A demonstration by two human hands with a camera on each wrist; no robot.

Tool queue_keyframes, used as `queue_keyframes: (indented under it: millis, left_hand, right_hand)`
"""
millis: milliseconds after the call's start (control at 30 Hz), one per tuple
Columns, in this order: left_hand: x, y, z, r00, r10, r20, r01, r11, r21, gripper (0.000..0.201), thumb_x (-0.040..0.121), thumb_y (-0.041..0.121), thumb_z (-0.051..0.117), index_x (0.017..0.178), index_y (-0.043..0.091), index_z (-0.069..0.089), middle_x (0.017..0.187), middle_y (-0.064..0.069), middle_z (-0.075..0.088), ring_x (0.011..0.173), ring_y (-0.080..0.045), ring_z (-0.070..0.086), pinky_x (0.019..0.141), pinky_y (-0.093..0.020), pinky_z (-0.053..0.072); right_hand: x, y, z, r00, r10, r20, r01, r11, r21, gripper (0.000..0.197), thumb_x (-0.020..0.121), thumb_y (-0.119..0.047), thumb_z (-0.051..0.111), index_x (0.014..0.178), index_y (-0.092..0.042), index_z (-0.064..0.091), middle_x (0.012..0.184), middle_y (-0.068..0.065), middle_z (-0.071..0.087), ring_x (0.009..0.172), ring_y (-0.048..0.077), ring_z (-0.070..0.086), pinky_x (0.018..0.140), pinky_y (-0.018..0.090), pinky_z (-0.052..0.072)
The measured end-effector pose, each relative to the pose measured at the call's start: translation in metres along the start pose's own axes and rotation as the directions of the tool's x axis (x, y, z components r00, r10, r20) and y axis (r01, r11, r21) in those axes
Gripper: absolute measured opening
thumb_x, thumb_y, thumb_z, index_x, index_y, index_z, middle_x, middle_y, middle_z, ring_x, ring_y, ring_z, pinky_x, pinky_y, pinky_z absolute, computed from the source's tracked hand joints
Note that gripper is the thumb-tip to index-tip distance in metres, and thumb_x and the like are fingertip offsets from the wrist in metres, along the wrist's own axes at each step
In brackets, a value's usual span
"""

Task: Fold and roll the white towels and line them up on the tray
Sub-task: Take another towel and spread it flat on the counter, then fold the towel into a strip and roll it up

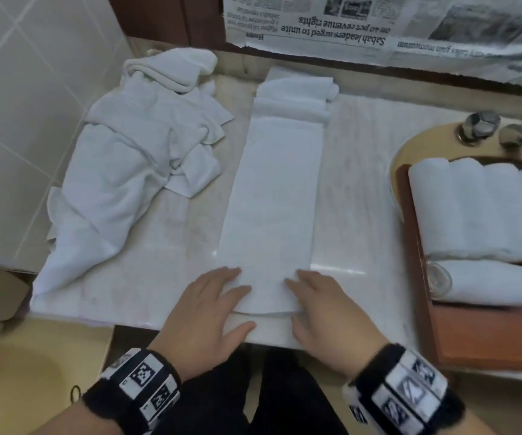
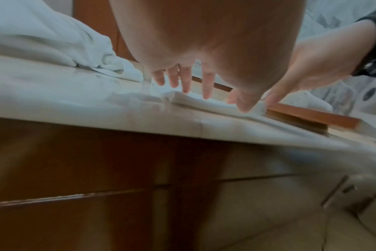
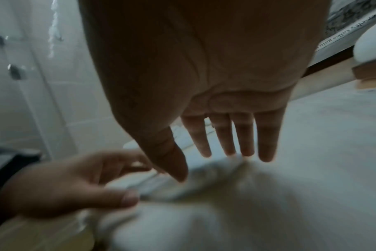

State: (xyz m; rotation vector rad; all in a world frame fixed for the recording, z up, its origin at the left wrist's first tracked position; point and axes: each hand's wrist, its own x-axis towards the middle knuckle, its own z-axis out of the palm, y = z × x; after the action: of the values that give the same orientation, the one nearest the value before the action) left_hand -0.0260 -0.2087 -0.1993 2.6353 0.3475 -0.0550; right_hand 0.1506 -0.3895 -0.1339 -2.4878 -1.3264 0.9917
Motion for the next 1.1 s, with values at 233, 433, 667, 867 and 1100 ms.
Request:
queue_keyframes:
  millis: [233,433,667,867,1100]
  left_hand:
    - [-0.018,-0.005,0.020,0.990,0.131,-0.060,-0.123,0.986,0.109,0.051,0.104,0.042,0.052,0.149,0.019,0.053,0.164,-0.003,0.036,0.151,-0.020,0.035,0.122,-0.041,0.031]
    - [-0.020,-0.002,0.027,0.987,0.139,-0.080,-0.127,0.982,0.139,0.052,0.105,0.038,0.048,0.152,0.015,0.048,0.165,-0.007,0.033,0.154,-0.023,0.030,0.123,-0.043,0.028]
    - [-0.020,-0.005,0.029,0.987,0.134,-0.083,-0.125,0.987,0.105,0.053,0.107,0.040,0.044,0.154,0.016,0.045,0.166,-0.007,0.032,0.155,-0.022,0.026,0.125,-0.043,0.026]
    - [-0.028,-0.002,0.029,0.988,0.136,-0.079,-0.131,0.990,0.058,0.052,0.107,0.041,0.045,0.153,0.017,0.047,0.167,-0.005,0.030,0.156,-0.021,0.024,0.127,-0.038,0.021]
    - [-0.039,-0.013,0.028,0.950,0.263,-0.170,-0.250,0.964,0.090,0.035,0.091,0.029,0.079,0.122,0.012,0.072,0.138,-0.006,0.065,0.125,-0.025,0.063,0.093,-0.044,0.057]
  right_hand:
    - [-0.027,0.014,0.049,0.952,0.115,-0.282,-0.064,0.981,0.185,0.031,0.096,-0.039,0.061,0.125,-0.029,0.060,0.112,-0.016,0.056,0.104,0.001,0.052,0.094,0.015,0.041]
    - [-0.011,0.019,0.045,0.939,0.086,-0.332,-0.027,0.983,0.179,0.015,0.097,-0.039,0.061,0.101,-0.026,0.066,0.096,-0.011,0.054,0.088,0.006,0.052,0.081,0.023,0.047]
    - [-0.015,0.004,0.046,0.904,0.179,-0.389,-0.115,0.977,0.182,0.016,0.090,-0.032,0.063,0.082,-0.020,0.057,0.081,-0.007,0.053,0.073,0.012,0.052,0.068,0.029,0.048]
    - [-0.026,0.007,0.062,0.925,0.114,-0.362,-0.088,0.992,0.090,0.033,0.091,-0.035,0.057,0.120,-0.021,0.056,0.108,-0.005,0.054,0.099,0.015,0.054,0.086,0.029,0.051]
    - [-0.023,0.031,0.089,0.919,-0.303,-0.251,0.238,0.936,-0.261,0.069,0.096,-0.041,0.056,0.157,-0.018,0.033,0.167,0.005,0.021,0.155,0.026,0.016,0.123,0.045,0.025]
